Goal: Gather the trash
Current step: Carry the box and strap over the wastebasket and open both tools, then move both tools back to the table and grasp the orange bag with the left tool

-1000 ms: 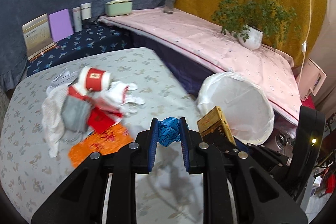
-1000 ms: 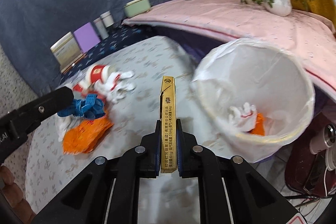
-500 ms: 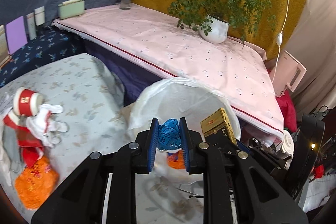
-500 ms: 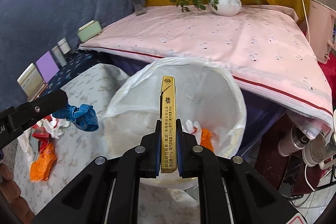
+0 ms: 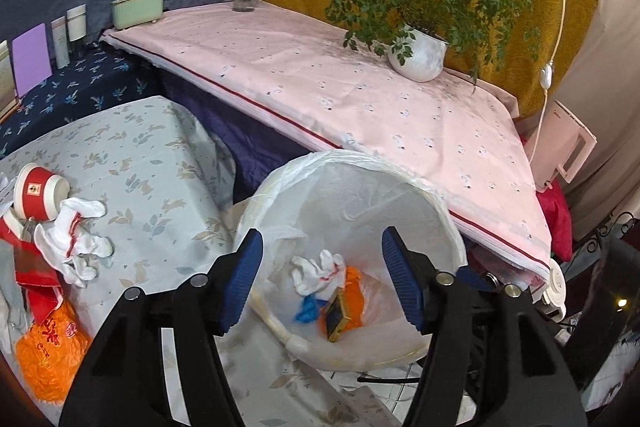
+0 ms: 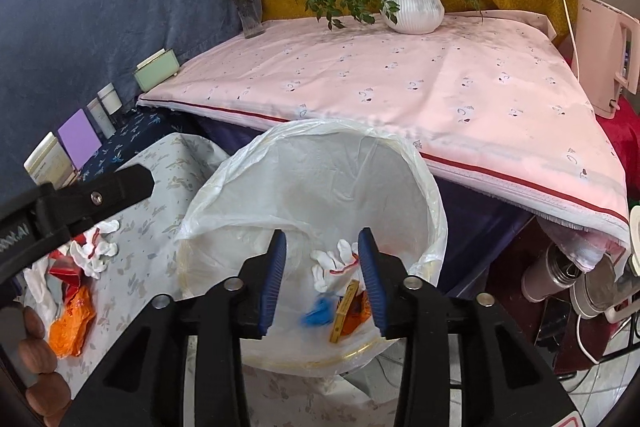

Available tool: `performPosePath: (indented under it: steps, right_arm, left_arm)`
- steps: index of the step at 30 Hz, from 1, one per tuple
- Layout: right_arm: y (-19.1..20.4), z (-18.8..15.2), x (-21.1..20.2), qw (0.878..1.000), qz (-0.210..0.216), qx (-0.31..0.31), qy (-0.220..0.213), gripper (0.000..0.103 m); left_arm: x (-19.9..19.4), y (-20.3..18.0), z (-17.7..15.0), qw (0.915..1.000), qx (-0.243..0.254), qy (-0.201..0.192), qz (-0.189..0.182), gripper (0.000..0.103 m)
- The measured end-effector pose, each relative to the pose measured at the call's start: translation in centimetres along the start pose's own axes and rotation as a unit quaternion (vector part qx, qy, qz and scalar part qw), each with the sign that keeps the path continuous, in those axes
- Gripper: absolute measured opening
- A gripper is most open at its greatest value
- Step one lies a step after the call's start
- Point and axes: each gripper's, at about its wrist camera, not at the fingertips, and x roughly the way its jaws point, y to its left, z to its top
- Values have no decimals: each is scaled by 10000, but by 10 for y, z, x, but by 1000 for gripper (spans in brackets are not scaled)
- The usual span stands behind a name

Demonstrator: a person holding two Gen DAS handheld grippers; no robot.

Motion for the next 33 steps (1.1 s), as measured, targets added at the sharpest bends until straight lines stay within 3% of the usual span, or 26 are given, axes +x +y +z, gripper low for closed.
performPosePath:
  steps: [3, 17, 20, 33]
  right_arm:
    - [4, -1, -6, 10000, 26, -21, -40, 42]
    - [55, -14, -21, 9988, 288, -398, -16, 47]
    - [67, -18, -24, 9983, 348, -476, -12, 51]
    - [129, -45, -28, 9927, 741, -919, 227, 51]
  left_arm:
    - [-6, 10, -3, 9998, -86, -61, 144, 66]
    - [-53, 74, -29, 9945, -462, -278, 892, 71]
    - [-65, 94, -40, 9914, -645, -313, 1095, 80]
    - [-103, 181, -95, 9697, -1531, -125, 1900, 89]
